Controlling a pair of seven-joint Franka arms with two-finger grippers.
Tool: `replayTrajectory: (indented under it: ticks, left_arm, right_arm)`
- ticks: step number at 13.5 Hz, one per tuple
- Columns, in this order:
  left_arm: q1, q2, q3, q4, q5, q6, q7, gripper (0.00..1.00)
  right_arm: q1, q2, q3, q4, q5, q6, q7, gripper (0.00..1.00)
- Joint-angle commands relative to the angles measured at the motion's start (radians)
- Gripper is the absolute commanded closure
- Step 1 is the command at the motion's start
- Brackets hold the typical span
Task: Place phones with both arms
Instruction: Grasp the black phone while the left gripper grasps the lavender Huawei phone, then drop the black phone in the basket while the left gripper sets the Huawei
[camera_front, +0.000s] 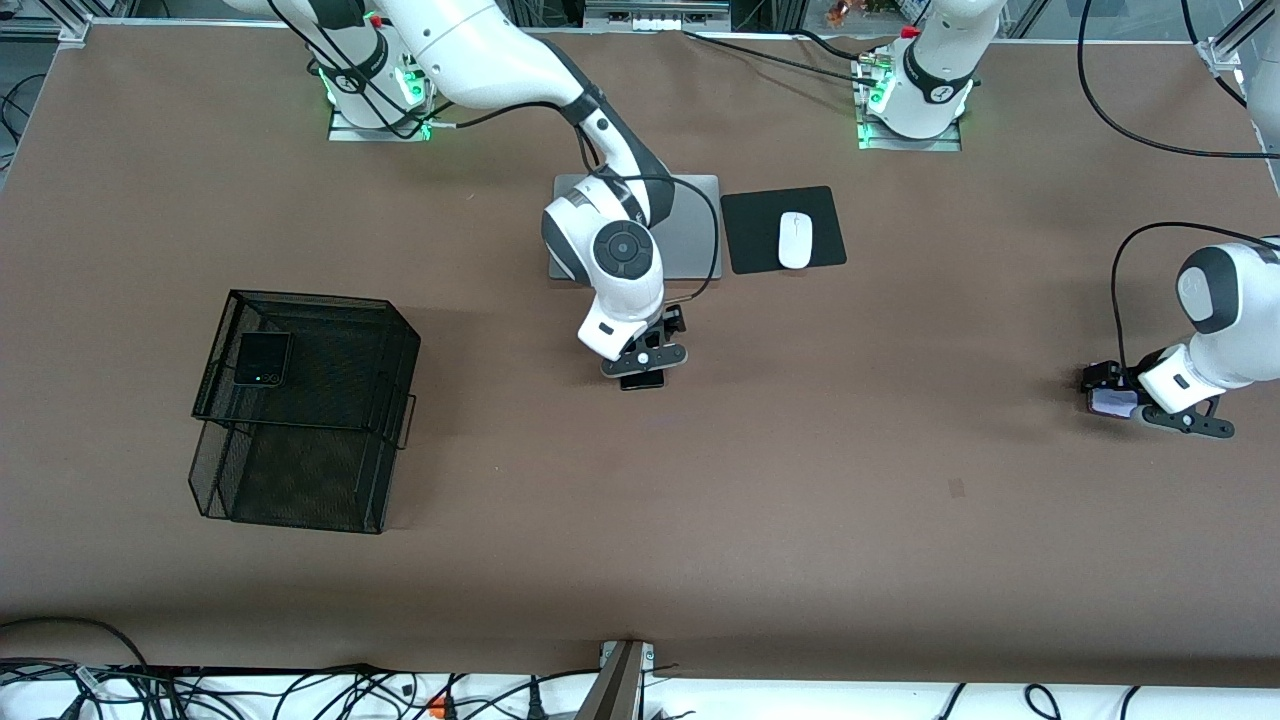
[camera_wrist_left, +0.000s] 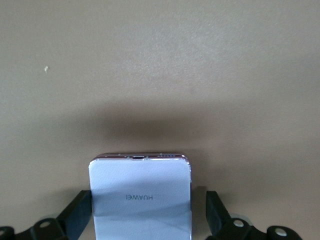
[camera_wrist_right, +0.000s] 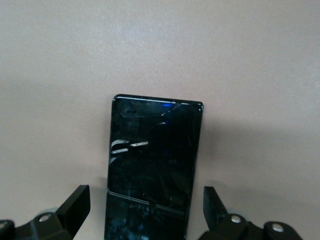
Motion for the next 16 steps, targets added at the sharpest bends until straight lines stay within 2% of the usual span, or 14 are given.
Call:
replayTrajectory:
  ticks: [1, 2, 3, 4, 5, 6, 7, 8, 9, 10, 12, 13, 14, 16]
  left_arm:
    - [0.023, 0.005, -0.020, -0.003, 0.019, 0.011, 0.007, 0.00]
    - [0.023, 0.005, -0.019, -0.003, 0.019, 0.011, 0.007, 0.00]
    - [0.023, 0.005, -0.019, -0.002, 0.019, 0.010, 0.007, 0.00]
    - [0.022, 0.005, -0.019, -0.002, 0.019, 0.010, 0.002, 0.00]
    - [0.019, 0.005, -0.019, -0.002, 0.017, -0.001, -0.015, 0.09]
    - [0.016, 0.005, -0.019, -0.006, 0.017, -0.010, -0.015, 0.43]
    - [0.010, 0.003, -0.020, 0.000, 0.022, -0.025, 0.019, 0.78]
    - [0.010, 0.000, -0.025, 0.007, 0.022, -0.048, 0.039, 0.90]
    - [0.010, -0.006, -0.034, 0.012, 0.014, -0.081, 0.039, 0.94]
    - [0.010, -0.017, -0.058, 0.023, 0.008, -0.125, 0.037, 0.95]
    - [0.008, -0.024, -0.164, 0.105, 0.004, -0.322, 0.027, 0.96]
    - [-0.001, -0.023, -0.233, 0.153, -0.010, -0.419, 0.001, 0.97]
    - [-0.030, -0.021, -0.276, 0.194, -0.033, -0.491, -0.048, 0.97]
    - [-0.174, -0.021, -0.288, 0.248, -0.038, -0.564, -0.148, 0.95]
  right_arm:
    - [0.013, 0.012, -0.004, -0.014, 0.019, 0.036, 0.003, 0.00]
    - [0.013, 0.015, -0.004, -0.014, 0.019, 0.037, 0.004, 0.00]
    - [0.013, 0.015, -0.004, -0.014, 0.021, 0.036, 0.007, 0.11]
    - [0.013, 0.015, -0.004, -0.014, 0.019, 0.036, 0.019, 0.26]
    - [0.011, 0.015, -0.004, -0.014, 0.019, 0.036, 0.021, 0.44]
    - [0.011, 0.015, -0.004, -0.014, 0.019, 0.034, 0.021, 0.63]
    - [0.011, 0.010, -0.004, -0.014, 0.019, 0.033, 0.021, 0.77]
    - [0.011, 0.004, -0.004, -0.011, 0.019, 0.030, 0.016, 0.85]
    - [0.008, -0.005, -0.006, -0.006, 0.019, 0.021, 0.022, 0.88]
    - [0.008, -0.026, -0.009, 0.000, 0.018, -0.019, 0.029, 0.91]
    - [0.002, -0.077, -0.033, 0.046, 0.015, -0.146, 0.027, 0.91]
    - [-0.001, -0.107, -0.065, 0.070, 0.016, -0.227, 0.024, 0.91]
    - [-0.004, -0.156, -0.094, 0.084, 0.016, -0.293, 0.023, 0.91]
    - [-0.015, -0.235, -0.165, 0.080, 0.018, -0.405, 0.003, 0.91]
